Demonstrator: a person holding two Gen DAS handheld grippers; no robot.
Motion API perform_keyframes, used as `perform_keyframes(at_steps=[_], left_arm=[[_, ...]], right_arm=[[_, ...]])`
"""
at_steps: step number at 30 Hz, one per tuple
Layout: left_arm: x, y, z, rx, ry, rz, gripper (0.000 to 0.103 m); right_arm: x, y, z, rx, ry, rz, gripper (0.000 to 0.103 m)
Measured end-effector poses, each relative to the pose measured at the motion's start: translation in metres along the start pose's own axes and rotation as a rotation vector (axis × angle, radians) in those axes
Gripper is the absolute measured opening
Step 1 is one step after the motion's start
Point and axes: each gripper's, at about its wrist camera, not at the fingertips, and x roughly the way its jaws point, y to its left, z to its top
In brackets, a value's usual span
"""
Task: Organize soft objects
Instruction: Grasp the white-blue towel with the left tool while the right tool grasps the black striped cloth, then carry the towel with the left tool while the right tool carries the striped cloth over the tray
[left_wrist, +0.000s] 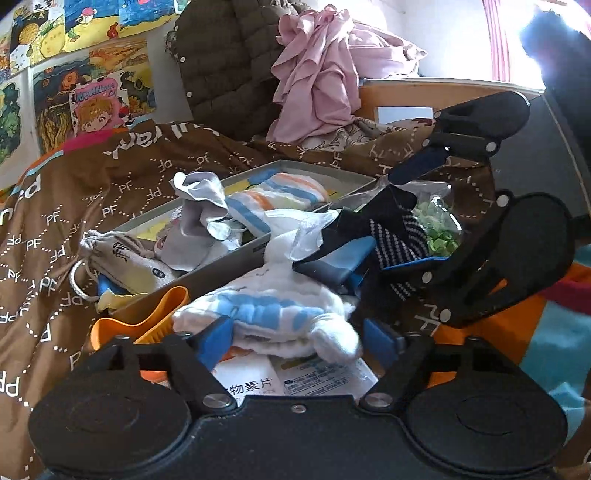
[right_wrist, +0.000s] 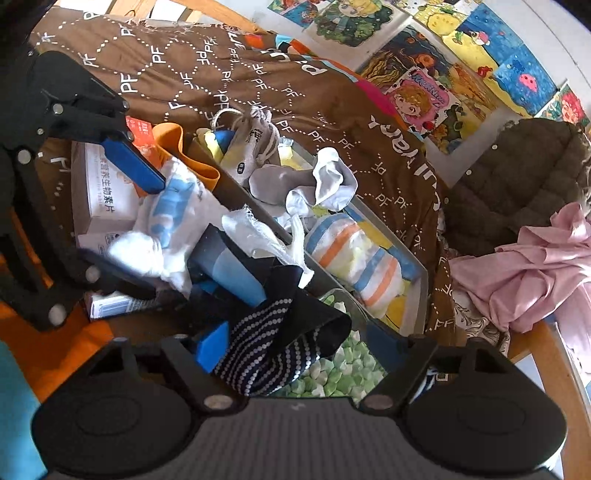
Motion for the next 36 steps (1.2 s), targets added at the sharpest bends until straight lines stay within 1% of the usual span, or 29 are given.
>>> perform_keyframes(at_steps=[1,2,4,6,8,9,11,12,13,14,15,17,21,28,31,36], left_arm=[[0.0,0.001,0.0,-0.008,0.003,0.011,0.067],[0.0,0.002,0.0,-0.013,0.005,0.018,0.061],[0.0,0.001,0.0,-0.014,0.003,0.021,0.052],[-0.002,-0.004,-0.001,0.015,-0.004,0.03,0.048],[-0.003,-0.01,-0.001,0.049,-0.006,0.025,0.035],[-0.003,-0.013,-0.001,0.063,-0.006,0.022,0.031],[-0.003,-0.018,-0.002,0.084,-0.007,0.025,0.028],[-0.003,-0.019,-0.002,0.088,-0.008,0.027,0.026],[-0.004,-0.019,-0.002,0.082,-0.01,0.026,0.023],[-0.004,-0.018,-0.002,0.072,-0.012,0.025,0.022],[-0.005,-0.017,-0.001,0.058,-0.015,0.025,0.022],[-0.006,-0.013,0.0,0.028,-0.02,0.023,0.021],[-0.006,-0.004,0.002,-0.075,-0.006,0.016,0.02],[-0.014,0.015,0.004,-0.322,-0.004,0.019,0.018],[-0.021,0.021,0.007,-0.403,-0.009,0.024,0.017],[-0.039,0.028,0.015,-0.509,-0.035,0.039,0.017]], right_arm=[[0.0,0.001,0.001,-0.01,0.001,-0.001,0.076],[0.0,0.003,0.001,-0.021,0.002,-0.006,0.075],[-0.001,0.006,0.001,-0.04,-0.002,-0.007,0.07],[-0.002,0.01,0.001,-0.058,-0.005,-0.006,0.066],[-0.002,0.012,0.001,-0.072,-0.006,-0.001,0.06],[-0.002,0.014,0.002,-0.08,-0.006,0.002,0.056],[-0.003,0.018,0.002,-0.099,-0.006,0.006,0.05],[-0.003,0.02,0.002,-0.107,-0.004,0.007,0.045],[-0.003,0.022,0.003,-0.12,-0.005,0.005,0.037],[-0.003,0.023,0.003,-0.131,-0.004,0.0,0.032],[-0.002,0.025,0.002,-0.142,0.0,-0.012,0.025],[-0.001,0.024,0.004,-0.137,0.007,-0.014,0.02],[-0.003,0.021,0.006,-0.101,0.012,-0.008,0.008],[-0.013,0.017,0.01,-0.082,0.002,-0.079,0.006],[-0.021,0.015,0.011,-0.085,-0.019,-0.13,0.006],[-0.036,0.002,0.011,-0.024,-0.062,-0.208,0.006]])
